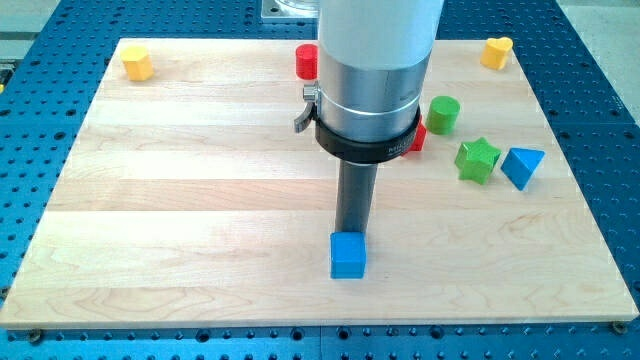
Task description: Place the red star to the left of the green circle
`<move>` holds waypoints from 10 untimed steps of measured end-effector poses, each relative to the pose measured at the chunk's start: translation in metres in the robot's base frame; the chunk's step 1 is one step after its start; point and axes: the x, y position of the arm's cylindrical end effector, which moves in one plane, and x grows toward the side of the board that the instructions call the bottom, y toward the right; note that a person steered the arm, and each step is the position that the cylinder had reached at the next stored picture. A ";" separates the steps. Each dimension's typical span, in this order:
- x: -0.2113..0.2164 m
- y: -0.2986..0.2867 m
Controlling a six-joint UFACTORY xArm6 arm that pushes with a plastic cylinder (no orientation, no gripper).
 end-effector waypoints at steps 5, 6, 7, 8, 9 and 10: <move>-0.001 0.019; -0.003 0.060; -0.007 0.098; -0.026 0.105; -0.026 0.105; -0.026 0.106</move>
